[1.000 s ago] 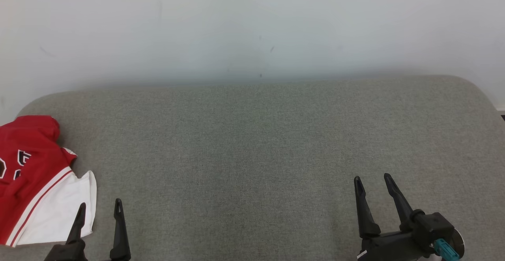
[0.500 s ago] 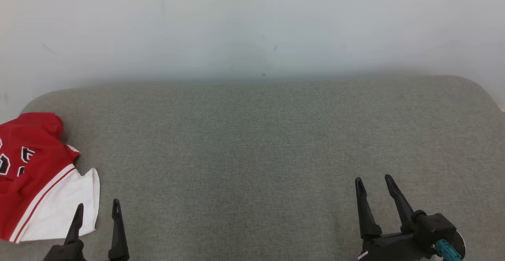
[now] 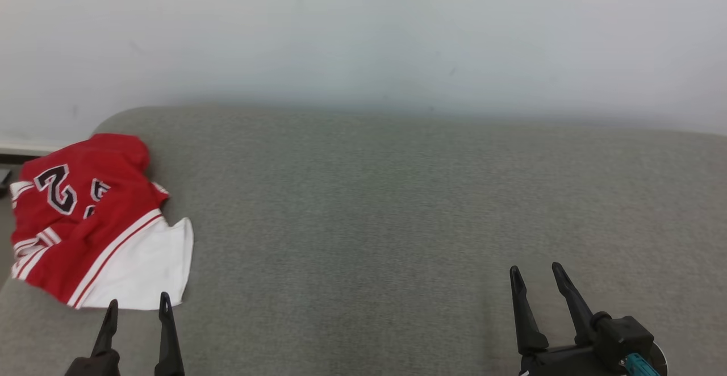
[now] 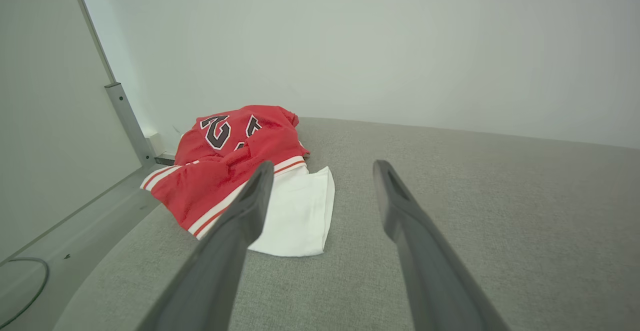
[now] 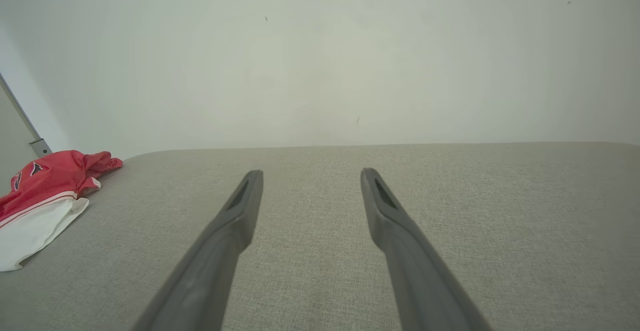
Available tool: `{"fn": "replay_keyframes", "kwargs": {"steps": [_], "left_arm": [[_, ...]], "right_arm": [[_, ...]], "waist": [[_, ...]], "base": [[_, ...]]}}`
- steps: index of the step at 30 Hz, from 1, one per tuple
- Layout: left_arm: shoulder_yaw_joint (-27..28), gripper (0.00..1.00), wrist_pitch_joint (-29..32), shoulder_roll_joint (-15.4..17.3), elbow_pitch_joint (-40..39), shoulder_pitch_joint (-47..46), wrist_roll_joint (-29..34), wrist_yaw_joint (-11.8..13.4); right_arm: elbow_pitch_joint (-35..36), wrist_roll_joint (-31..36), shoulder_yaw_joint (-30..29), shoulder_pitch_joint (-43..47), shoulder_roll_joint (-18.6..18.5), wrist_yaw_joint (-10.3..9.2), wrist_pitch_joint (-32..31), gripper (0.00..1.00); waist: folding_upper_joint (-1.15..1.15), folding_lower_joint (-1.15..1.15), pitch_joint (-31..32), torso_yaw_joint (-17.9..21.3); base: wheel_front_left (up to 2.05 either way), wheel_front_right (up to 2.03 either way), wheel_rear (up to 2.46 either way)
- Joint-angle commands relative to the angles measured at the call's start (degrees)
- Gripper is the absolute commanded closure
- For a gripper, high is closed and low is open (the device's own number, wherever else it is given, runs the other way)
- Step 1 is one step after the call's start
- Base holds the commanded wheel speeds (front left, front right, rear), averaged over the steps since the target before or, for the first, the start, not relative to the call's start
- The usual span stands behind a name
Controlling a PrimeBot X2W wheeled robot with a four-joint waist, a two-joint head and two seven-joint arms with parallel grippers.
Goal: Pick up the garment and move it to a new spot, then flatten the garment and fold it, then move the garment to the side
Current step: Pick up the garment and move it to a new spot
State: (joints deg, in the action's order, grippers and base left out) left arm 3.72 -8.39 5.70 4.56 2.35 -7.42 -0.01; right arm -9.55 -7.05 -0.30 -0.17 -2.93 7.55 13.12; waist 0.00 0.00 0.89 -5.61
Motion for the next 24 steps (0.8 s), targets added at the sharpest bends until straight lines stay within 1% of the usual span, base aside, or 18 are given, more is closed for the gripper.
{"fn": "replay_keyframes", "kwargs": {"steps": [1, 15, 24], "left_arm": [[0.04, 0.0, 0.02, 0.21, -0.21, 0.89, -0.3, 0.27], [0.55, 0.0, -0.17, 0.65, 0.3, 1.84, -0.93, 1.64], [0.98, 0.0, 0.1, 1.15, 0.24, 2.24, -1.37, 2.47]], "right_arm": [[-0.11, -0.23, 0.04, 0.62, 0.09, -0.12, 0.35, 0.0], [-0.77, 0.37, 0.11, 0.69, 0.09, -0.12, 0.48, 0.0], [-0.95, 0.25, 0.83, 0.56, 0.09, -0.12, 0.31, 0.0]], "waist": [[0.0, 0.0, 0.04, -3.69], [0.0, 0.0, -0.42, -16.46], [0.0, 0.0, -0.92, -22.91]], "base": [[0.0, 0.0, 0.0], [0.0, 0.0, 0.0], [0.0, 0.0, 0.0]]}}
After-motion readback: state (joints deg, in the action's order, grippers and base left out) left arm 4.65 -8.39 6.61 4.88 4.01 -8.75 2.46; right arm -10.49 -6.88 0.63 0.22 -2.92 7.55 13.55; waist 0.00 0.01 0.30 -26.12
